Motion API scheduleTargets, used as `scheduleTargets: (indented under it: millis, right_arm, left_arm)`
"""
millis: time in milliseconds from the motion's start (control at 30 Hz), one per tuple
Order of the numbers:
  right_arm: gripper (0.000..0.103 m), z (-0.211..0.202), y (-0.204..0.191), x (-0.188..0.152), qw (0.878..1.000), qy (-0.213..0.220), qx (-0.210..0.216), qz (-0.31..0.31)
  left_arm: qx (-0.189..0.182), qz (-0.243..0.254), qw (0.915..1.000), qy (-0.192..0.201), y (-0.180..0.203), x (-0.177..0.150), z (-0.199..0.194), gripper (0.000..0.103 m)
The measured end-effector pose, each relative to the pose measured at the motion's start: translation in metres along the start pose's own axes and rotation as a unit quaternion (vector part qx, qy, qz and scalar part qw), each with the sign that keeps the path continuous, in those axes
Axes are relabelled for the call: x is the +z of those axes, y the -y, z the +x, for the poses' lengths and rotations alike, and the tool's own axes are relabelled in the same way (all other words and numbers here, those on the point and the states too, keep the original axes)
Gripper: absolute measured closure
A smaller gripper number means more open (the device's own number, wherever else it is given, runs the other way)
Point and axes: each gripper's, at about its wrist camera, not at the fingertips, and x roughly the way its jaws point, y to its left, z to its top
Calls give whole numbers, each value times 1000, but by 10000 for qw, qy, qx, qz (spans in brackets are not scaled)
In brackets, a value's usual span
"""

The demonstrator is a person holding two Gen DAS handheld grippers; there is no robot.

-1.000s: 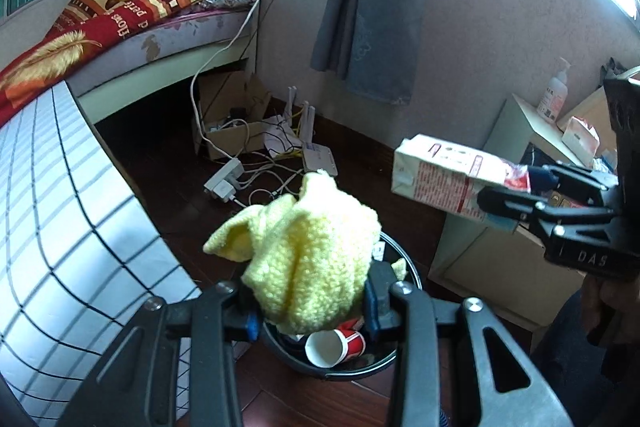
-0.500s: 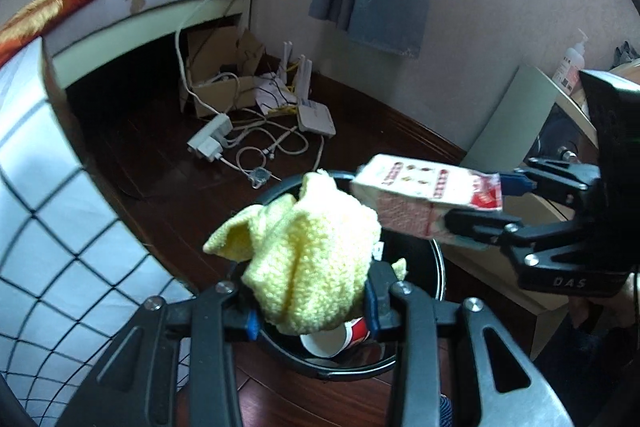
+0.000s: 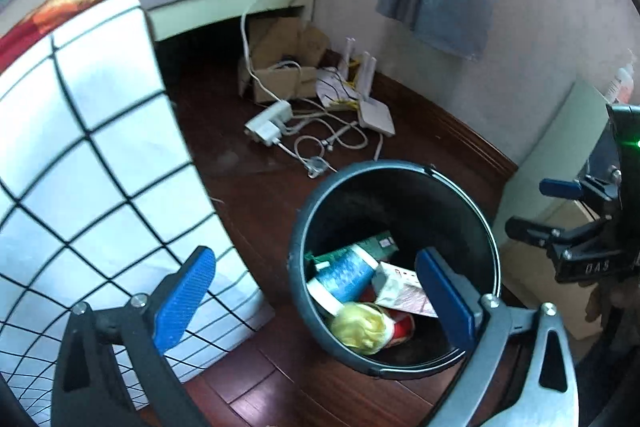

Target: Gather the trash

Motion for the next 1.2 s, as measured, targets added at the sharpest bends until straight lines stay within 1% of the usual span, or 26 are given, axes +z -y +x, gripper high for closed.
scheduleTargets:
  millis: [233, 567, 633, 767, 867, 967, 1200]
  right_arm:
    - [0, -12, -23, 10, 9997, 159, 47, -169]
    - [0, -49, -58, 16, 9979, 459, 201, -406]
    - [0, -59, -66, 18, 9974, 542, 238, -421]
    - [0, -83, -81, 17, 9967, 674, 185, -421]
    - [0, -102, -92, 17, 9962, 748, 136, -414]
    - [0, -122, -102, 17, 9961, 780, 91, -396]
    - [0, -165, -126, 16, 9945, 981, 77, -372]
  left_arm:
    - [129, -33, 9998, 125, -8, 1, -11, 2]
    - [353, -123, 9986, 370, -16, 4, -49, 2]
    - [521, -122, 9975, 456, -18, 6, -62, 2]
    - [655, -149, 9958, 621, -22, 9, -86, 0]
    - [710, -144, 9950, 682, -25, 8, -106, 0]
    - [692, -269, 9949, 687, -28, 7, -124, 0]
    - [904, -364, 9919, 814, -32, 1, -165, 0]
